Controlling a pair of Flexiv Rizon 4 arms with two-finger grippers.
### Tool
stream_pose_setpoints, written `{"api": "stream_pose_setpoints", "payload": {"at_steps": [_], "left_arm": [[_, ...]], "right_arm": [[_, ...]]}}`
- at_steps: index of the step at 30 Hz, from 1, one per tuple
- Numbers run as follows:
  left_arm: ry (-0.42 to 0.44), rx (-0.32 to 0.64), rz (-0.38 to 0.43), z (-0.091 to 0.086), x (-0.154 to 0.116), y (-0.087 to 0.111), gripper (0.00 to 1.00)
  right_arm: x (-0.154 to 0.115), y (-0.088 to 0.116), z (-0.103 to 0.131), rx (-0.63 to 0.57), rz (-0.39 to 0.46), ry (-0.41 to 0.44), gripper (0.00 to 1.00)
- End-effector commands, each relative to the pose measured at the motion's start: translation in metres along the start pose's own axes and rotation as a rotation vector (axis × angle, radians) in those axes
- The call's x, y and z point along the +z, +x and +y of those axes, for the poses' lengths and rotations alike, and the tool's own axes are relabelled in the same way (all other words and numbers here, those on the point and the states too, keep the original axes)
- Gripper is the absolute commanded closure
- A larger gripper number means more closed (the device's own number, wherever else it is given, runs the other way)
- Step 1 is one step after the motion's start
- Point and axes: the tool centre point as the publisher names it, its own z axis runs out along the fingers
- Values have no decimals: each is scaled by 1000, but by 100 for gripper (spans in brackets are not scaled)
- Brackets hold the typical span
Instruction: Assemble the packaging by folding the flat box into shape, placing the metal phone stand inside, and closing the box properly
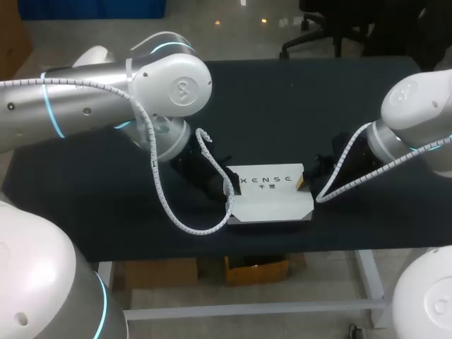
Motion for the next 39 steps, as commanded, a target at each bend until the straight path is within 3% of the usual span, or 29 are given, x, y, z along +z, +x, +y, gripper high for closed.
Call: {"api": "stream_pose_setpoints", "payload": {"at_steps": [1, 39], "left_arm": [[-10, -1, -2, -3, 3, 3, 53], [-52, -28, -62, -6, -2, 8, 52]], "right_arm": [[4, 3, 2, 1, -2, 12, 55], [-3, 10, 7, 46, -51, 46, 55]]}}
